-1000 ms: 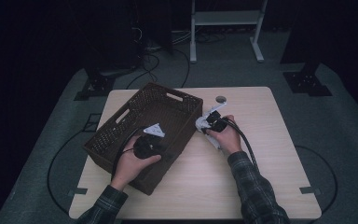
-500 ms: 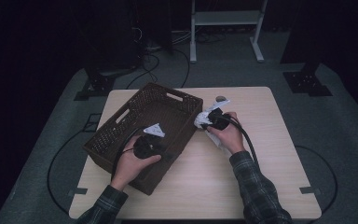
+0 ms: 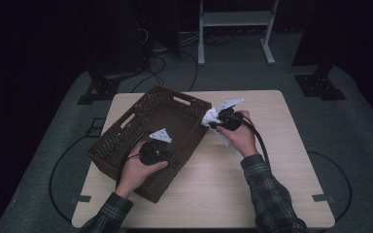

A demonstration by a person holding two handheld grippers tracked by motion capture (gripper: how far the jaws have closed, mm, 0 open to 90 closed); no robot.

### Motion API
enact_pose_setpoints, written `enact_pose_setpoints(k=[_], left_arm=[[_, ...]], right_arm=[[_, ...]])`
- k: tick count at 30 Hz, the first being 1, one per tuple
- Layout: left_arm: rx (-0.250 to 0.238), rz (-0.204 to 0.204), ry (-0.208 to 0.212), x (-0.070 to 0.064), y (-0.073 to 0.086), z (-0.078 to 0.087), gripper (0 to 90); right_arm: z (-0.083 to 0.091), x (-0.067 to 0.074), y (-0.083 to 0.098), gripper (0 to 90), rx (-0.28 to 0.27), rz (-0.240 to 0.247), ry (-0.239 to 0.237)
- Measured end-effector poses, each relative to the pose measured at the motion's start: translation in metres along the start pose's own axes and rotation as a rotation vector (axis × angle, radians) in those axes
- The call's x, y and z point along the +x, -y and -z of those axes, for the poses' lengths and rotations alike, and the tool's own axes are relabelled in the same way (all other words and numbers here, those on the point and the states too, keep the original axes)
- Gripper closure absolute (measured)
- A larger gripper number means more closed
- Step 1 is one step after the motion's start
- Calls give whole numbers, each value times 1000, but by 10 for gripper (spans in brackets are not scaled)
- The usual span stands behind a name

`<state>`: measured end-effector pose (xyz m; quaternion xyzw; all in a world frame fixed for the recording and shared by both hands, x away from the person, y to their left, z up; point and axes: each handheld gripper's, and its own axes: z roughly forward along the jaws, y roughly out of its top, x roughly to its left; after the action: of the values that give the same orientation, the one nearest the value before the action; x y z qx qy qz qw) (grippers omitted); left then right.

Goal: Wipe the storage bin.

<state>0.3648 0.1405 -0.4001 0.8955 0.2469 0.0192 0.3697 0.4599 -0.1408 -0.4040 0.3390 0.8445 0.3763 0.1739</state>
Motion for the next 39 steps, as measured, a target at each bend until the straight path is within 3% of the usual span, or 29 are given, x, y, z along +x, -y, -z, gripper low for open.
enact_pose_setpoints(k=[6, 12, 22, 39], left_arm=[[0, 1, 0, 0, 0, 0, 612], [0, -1, 0, 0, 0, 0, 612], [1, 0, 1, 0, 0, 0, 612], [2, -2, 0, 0, 0, 0, 611]], right_arm=[[10, 3, -3, 723, -34, 15, -3], [4, 4, 1, 723, -22, 6, -20], [-25, 11, 14, 722, 59, 7, -53], [-52, 14, 31, 721, 147, -5, -59]])
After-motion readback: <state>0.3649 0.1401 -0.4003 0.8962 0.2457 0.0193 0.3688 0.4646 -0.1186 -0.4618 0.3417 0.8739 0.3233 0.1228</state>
